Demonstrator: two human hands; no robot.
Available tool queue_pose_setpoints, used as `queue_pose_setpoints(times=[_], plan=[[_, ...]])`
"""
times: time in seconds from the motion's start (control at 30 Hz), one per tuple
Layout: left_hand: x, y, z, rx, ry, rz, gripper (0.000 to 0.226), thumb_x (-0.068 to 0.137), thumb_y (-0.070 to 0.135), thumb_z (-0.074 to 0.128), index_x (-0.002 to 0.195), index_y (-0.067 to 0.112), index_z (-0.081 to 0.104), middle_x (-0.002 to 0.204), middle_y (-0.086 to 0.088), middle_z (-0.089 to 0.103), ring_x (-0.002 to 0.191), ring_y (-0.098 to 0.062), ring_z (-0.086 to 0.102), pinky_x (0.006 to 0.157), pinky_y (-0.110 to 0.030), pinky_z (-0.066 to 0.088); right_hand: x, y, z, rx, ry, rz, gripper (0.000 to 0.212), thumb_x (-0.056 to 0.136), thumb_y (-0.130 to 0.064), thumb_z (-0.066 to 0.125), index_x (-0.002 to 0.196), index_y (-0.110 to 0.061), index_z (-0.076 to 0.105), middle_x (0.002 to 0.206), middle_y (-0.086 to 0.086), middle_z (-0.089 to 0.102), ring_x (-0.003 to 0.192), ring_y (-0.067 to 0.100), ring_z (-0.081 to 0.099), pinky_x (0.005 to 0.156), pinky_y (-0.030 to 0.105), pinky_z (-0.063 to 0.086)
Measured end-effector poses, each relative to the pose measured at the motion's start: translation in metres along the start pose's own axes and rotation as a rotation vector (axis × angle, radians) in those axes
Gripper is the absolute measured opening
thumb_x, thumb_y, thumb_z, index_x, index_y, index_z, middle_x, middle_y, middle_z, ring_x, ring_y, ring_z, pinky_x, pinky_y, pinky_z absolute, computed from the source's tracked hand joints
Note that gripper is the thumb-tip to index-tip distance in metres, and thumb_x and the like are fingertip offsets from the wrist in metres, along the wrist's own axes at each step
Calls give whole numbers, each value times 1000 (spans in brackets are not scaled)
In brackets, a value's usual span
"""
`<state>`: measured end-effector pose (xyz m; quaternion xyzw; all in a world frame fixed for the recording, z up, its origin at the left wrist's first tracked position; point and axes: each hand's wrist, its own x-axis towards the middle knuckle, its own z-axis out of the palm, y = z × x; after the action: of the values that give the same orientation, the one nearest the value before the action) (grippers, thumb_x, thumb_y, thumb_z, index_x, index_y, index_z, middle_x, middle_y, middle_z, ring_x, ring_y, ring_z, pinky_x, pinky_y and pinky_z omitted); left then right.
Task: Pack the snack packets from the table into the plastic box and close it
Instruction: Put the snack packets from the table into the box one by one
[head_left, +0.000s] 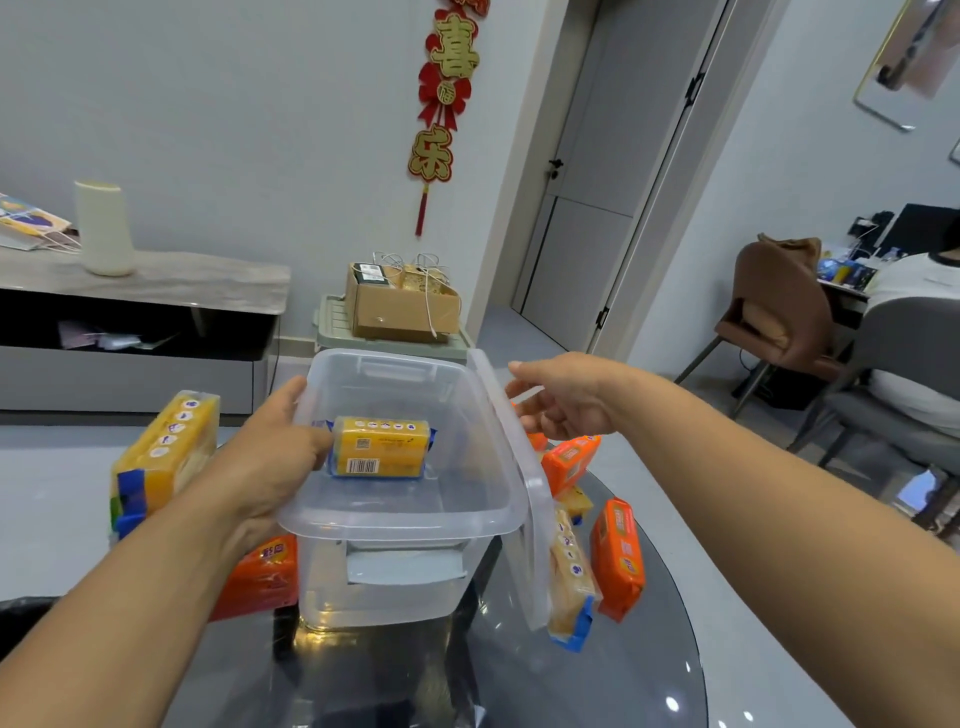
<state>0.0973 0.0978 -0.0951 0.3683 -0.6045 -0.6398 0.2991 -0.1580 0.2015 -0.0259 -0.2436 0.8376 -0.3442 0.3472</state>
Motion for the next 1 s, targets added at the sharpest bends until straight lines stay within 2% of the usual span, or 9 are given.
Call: queue_pose_setpoints(times=[0.13,0.23,0.37,0.47,0.6,0.7,0.8,0.9,1.0], plan=[[3,-2,0,-26,4,-30,85,84,-12,49,153,34,30,121,-3,58,96,-22,60,81,-44,54,0,22,-5,-467,165,72,34,97,-29,66,114,0,70,90,13,77,59,19,69,54,25,56],[3,-2,1,-33,11,-17,85,84,-12,49,153,35,31,126,-5,56,94,-22,60,78,-43,55,-15,36,3,-798,96,214,42,90,-38,74,110,-2,67,98,11,77,74,22,76,79,33,63],[-1,-1,5,-57,22,-10,85,85,-13,48,154,34,29,116,-2,50,84,-15,55,76,-41,53,-12,63,26,-769,-44,440,50,91,-30,75,129,-4,57,120,16,68,97,27,74,94,38,58],[-1,0,7,-69,25,-13,86,85,-13,49,154,34,29,115,-2,51,87,-15,55,84,-44,52,-3,73,36,-764,-54,433,43,88,-29,77,122,-6,64,113,12,73,98,27,76,92,39,59],[-1,-1,6,-81,9,-14,83,85,-14,47,152,32,31,103,2,57,86,-16,57,76,-40,53,-22,32,21,-988,62,206,16,88,-21,71,85,-6,66,77,9,71,74,23,72,80,35,61],[0,-2,6,-87,-3,-14,82,85,-14,47,152,32,32,95,7,55,85,-16,57,71,-38,53,-44,-19,7,-1127,223,46,21,84,-26,74,89,-6,75,85,8,77,76,23,75,80,37,63],[5,-5,4,-92,3,-35,83,84,-13,46,151,34,33,113,-3,60,95,-24,61,86,-49,55,-65,-64,0,-1263,501,-156,22,78,-31,75,75,-12,64,70,3,65,63,22,62,67,31,54],[9,-9,2,-95,-16,-51,88,77,-11,48,148,39,36,125,-10,60,107,-33,62,90,-56,55,-75,-104,1,-1173,717,-386,20,86,-34,67,92,-15,63,75,1,59,61,18,51,56,28,36],[10,-10,2,-96,-12,-50,91,74,-10,50,148,41,35,127,-8,59,109,-34,61,90,-56,54,-68,-128,22,-1032,612,-684,38,85,-43,71,118,-25,66,99,-2,67,83,20,59,63,32,44]])
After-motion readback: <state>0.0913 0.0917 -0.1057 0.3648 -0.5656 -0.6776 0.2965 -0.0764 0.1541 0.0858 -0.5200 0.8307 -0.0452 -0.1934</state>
